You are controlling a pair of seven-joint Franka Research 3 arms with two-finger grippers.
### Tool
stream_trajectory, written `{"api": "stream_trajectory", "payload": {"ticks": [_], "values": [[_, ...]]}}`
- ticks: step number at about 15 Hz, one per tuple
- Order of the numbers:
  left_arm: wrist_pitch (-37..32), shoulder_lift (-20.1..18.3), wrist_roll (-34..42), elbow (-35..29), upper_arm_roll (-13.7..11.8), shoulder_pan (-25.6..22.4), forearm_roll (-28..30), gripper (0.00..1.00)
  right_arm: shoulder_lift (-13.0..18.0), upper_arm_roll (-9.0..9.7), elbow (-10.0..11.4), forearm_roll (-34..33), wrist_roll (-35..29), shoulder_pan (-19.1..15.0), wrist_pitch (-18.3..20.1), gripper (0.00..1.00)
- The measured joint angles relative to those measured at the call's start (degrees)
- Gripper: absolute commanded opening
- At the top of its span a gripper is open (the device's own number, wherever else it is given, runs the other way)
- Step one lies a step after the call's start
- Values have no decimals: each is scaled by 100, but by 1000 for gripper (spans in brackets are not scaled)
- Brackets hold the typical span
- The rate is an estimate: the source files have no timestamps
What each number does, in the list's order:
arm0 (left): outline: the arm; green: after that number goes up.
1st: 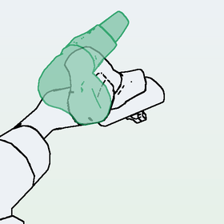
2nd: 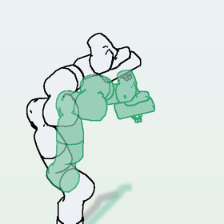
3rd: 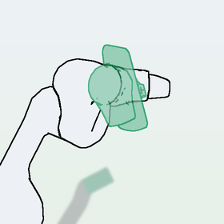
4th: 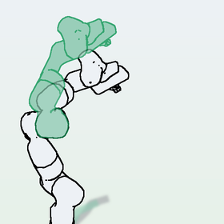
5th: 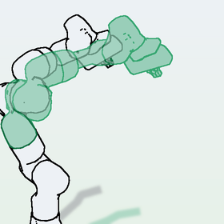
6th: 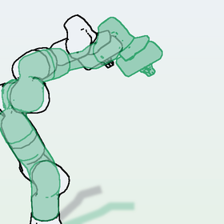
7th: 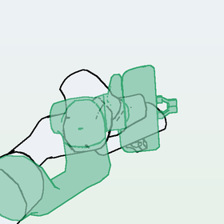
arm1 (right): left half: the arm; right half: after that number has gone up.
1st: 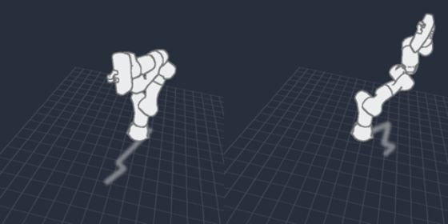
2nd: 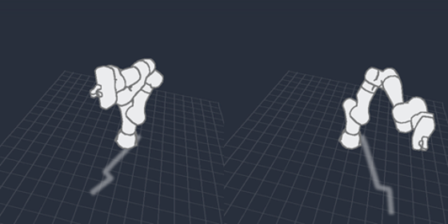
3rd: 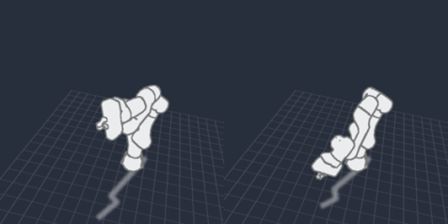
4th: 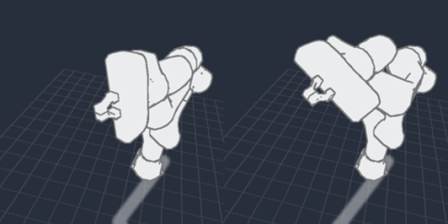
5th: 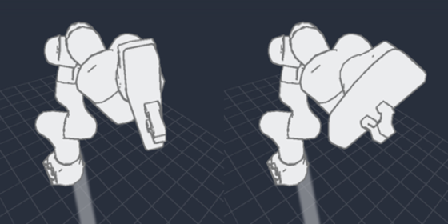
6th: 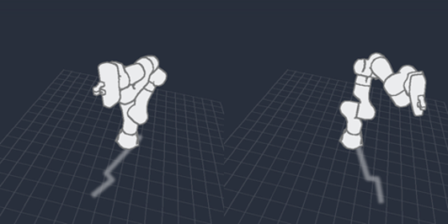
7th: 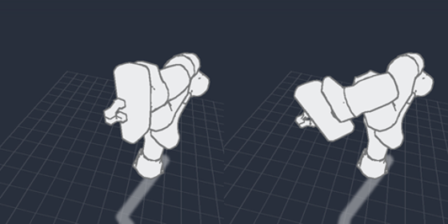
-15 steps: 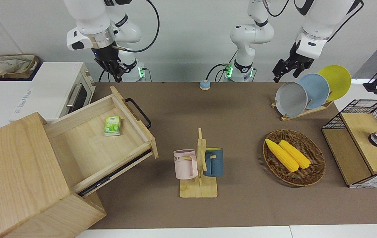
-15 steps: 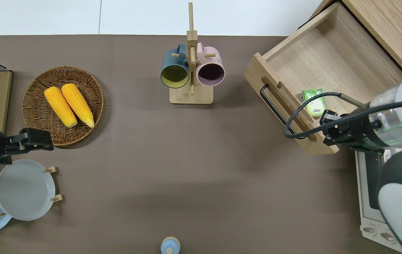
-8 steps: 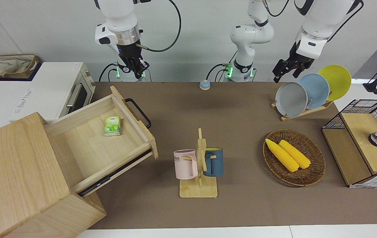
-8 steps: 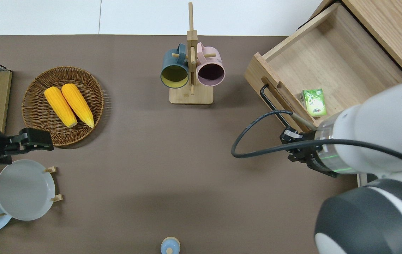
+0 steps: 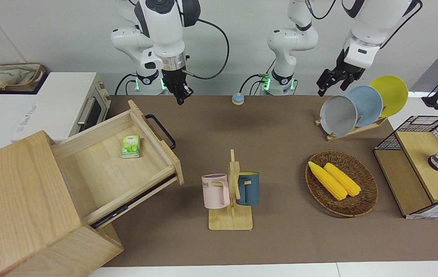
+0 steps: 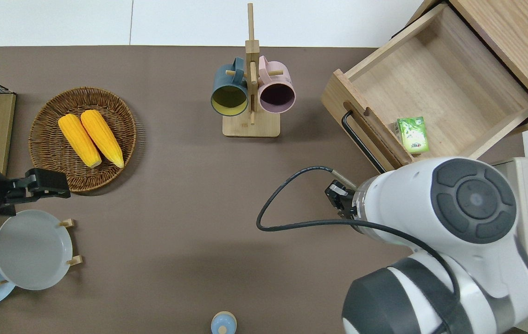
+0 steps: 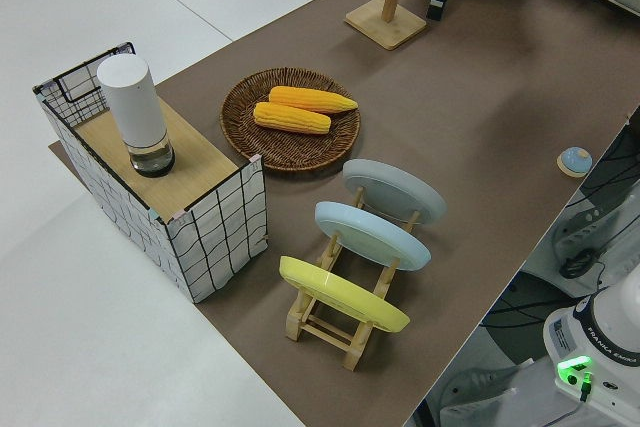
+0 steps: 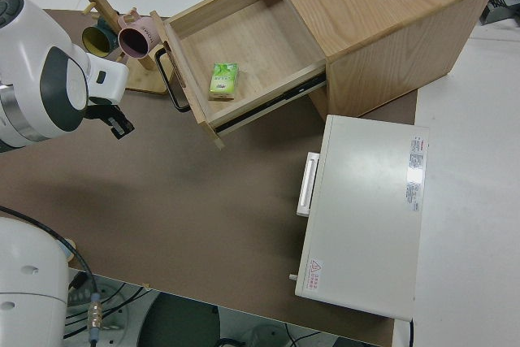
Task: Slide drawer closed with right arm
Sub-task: 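Push the drawer front away from the robot with the right gripper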
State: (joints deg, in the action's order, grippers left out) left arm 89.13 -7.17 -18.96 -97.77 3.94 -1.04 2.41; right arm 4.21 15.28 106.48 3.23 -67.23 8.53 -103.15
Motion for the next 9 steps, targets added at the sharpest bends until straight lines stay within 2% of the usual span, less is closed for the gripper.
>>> {"api": "stream_trajectory", "payload": {"ticks": [3,9], "values": [[0,0,0,0,0,0,0,993,-1,-6,296,0,-152,15,-418,0],[0,0,0,0,0,0,0,993,-278,-35,419,-89,-201,15,-953,0]]}}
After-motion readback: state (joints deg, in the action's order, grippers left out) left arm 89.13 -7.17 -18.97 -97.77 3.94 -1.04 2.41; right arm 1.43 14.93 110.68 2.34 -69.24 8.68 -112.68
